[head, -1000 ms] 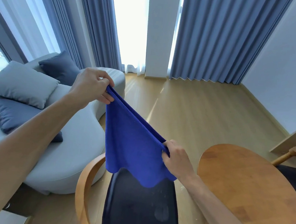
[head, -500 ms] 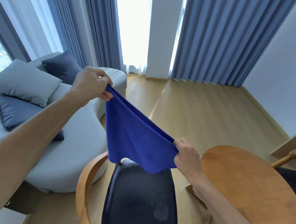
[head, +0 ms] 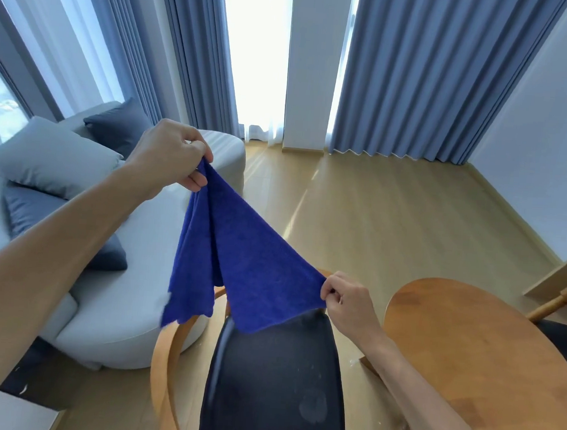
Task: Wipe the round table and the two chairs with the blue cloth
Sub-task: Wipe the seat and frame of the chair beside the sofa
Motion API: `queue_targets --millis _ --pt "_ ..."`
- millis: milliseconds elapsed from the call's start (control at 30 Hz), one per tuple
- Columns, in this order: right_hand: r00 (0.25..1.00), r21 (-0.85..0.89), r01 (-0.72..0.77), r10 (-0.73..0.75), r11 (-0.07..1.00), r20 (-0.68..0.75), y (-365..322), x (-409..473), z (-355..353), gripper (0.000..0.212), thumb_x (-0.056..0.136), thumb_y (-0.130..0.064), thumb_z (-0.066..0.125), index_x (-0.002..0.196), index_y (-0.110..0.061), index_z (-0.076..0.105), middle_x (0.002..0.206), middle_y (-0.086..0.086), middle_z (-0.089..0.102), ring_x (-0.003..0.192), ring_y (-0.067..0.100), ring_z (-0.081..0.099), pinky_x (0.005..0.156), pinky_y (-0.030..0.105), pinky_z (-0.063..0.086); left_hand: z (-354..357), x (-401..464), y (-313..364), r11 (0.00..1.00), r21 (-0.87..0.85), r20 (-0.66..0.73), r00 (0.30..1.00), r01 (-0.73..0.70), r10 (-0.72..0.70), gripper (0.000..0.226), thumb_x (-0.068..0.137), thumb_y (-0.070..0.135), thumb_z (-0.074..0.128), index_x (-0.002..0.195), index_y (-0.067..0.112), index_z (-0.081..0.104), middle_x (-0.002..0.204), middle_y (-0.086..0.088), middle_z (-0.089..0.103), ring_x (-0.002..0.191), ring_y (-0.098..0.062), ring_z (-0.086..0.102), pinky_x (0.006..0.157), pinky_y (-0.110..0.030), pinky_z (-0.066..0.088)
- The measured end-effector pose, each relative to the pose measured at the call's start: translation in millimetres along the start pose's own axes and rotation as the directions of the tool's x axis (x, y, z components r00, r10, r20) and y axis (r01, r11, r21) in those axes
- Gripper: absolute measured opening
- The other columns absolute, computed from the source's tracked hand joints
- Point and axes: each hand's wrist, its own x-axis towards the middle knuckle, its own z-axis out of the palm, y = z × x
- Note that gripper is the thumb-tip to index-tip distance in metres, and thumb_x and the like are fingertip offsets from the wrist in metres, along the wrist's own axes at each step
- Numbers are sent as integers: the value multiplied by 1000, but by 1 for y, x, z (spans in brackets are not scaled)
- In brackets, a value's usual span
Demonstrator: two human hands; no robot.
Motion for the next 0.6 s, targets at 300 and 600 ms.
queue_targets --millis 300,600 --pt "969 13 146 -146 989 198 -23 -10 33 18 96 -18 56 106 -13 71 103 -6 61 87 1 53 76 4 37 -8 2 4 998 38 -99 994 -49 53 32 82 7 43 66 19 69 62 -4 69 55 -12 68 59 -27 56" --pt "985 -1 42 -41 999 170 -43 -6 55 19 95 -14 52 106 -12 68 102 -5 51 86 10 55 69 0 32 10 -11 22 998 -67 -63 998 10 -15 29 94 1 38 83 4 65 71 -19 69 66 -29 72 71 -37 60"
